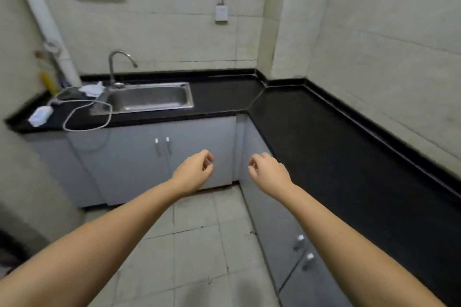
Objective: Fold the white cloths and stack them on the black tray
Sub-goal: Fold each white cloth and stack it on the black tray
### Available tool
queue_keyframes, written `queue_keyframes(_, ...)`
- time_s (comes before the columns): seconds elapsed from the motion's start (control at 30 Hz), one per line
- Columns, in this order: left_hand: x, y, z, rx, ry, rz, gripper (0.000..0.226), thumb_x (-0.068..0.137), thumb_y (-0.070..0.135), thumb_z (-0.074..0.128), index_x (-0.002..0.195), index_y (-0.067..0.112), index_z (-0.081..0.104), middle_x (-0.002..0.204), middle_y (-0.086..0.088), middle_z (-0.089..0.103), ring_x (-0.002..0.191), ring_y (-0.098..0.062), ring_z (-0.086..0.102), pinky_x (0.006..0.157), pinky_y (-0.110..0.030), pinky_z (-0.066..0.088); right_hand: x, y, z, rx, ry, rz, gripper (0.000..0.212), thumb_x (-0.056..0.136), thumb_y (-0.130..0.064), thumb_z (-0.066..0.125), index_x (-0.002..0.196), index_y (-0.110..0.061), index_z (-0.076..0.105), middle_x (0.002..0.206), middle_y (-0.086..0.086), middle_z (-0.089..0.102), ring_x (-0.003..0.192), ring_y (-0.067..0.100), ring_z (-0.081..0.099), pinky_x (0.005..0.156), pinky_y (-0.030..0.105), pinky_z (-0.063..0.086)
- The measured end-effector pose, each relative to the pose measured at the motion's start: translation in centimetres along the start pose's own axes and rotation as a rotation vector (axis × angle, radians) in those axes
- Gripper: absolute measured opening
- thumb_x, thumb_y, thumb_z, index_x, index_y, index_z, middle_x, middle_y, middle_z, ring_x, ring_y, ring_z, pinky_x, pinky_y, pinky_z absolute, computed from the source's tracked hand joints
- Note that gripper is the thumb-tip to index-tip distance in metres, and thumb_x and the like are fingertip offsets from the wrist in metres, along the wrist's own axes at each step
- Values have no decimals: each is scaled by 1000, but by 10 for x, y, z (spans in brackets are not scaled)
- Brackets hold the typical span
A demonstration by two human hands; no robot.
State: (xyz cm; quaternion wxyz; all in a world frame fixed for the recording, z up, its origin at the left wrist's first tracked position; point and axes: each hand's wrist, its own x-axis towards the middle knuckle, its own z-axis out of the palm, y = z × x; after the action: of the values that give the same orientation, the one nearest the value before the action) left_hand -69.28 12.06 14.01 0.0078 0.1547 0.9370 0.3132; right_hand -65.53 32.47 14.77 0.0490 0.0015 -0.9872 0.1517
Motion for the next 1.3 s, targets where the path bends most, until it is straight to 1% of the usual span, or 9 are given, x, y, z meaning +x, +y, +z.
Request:
queue_keyframes(0.2, 56, -116, -50, 73, 105, -200, 21, 92, 19, 48, 111, 12, 55, 101, -3, 59, 88, -18, 53, 78, -28, 41, 123, -65, 64, -72, -205, -192, 36, 97, -34, 42, 127, -16, 49, 127, 9, 51, 120, 29, 49, 96, 41, 42)
queue_keyframes(0.37, 109, -193, -88, 75, 160, -378, 23, 92, 19, 49, 112, 10, 55, 96, -2, 58, 91, -21, 55, 81, -32, 43, 238, -118, 93, -75, -301, -335, 38, 97, -35, 41, 130, -17, 47, 129, 9, 49, 120, 28, 48, 96, 40, 42)
queue_keyframes(0.6, 154, -288, -140, 43, 283, -561, 20, 91, 17, 50, 109, 10, 56, 90, 0, 55, 82, -16, 50, 74, -26, 37, 361, -223, 141, -63, -409, -527, 36, 98, -32, 40, 128, -14, 48, 129, 11, 48, 120, 31, 48, 96, 40, 41)
queue_keyframes(0.73, 182, -353, -169, 34, 319, -622, 18, 90, 15, 50, 107, 10, 56, 87, -2, 56, 81, -18, 52, 77, -32, 42, 417, -281, 182, -61, -461, -599, 38, 97, -32, 42, 130, -14, 47, 130, 11, 47, 119, 30, 49, 95, 40, 43)
queue_keyframes(0.8, 202, -391, -183, 32, 325, -626, 19, 90, 14, 51, 107, 9, 57, 85, -1, 55, 80, -17, 51, 79, -32, 43, 446, -310, 204, -69, -472, -617, 37, 96, -32, 43, 129, -15, 48, 129, 11, 48, 117, 31, 51, 94, 40, 44)
queue_keyframes(0.97, 262, -475, -235, -6, 295, -604, 18, 89, 10, 50, 106, 6, 58, 74, 5, 49, 76, -17, 49, 71, -25, 38, 531, -381, 240, -17, -461, -562, 30, 95, -31, 46, 118, -14, 54, 120, 14, 54, 111, 34, 54, 92, 40, 46)
queue_keyframes(1.07, 299, -516, -267, -4, 277, -584, 16, 88, 10, 53, 102, 8, 59, 68, 10, 46, 76, -16, 48, 79, -33, 44, 575, -417, 253, 21, -478, -514, 29, 95, -28, 46, 116, -10, 56, 119, 17, 55, 110, 35, 54, 91, 37, 45)
queue_keyframes(1.13, 319, -541, -283, -25, 278, -596, 14, 88, 11, 53, 101, 10, 59, 70, 8, 49, 77, -17, 50, 80, -34, 46, 599, -437, 261, 47, -497, -495, 29, 96, -25, 44, 116, -8, 56, 119, 18, 55, 109, 35, 55, 90, 35, 43)
queue_keyframes(1.3, 380, -593, -312, -58, 222, -591, 16, 90, 14, 51, 104, 11, 58, 87, -4, 60, 80, -19, 54, 77, -31, 44, 669, -479, 292, 46, -520, -487, 28, 96, -25, 44, 115, -9, 58, 118, 15, 57, 104, 32, 58, 88, 34, 45)
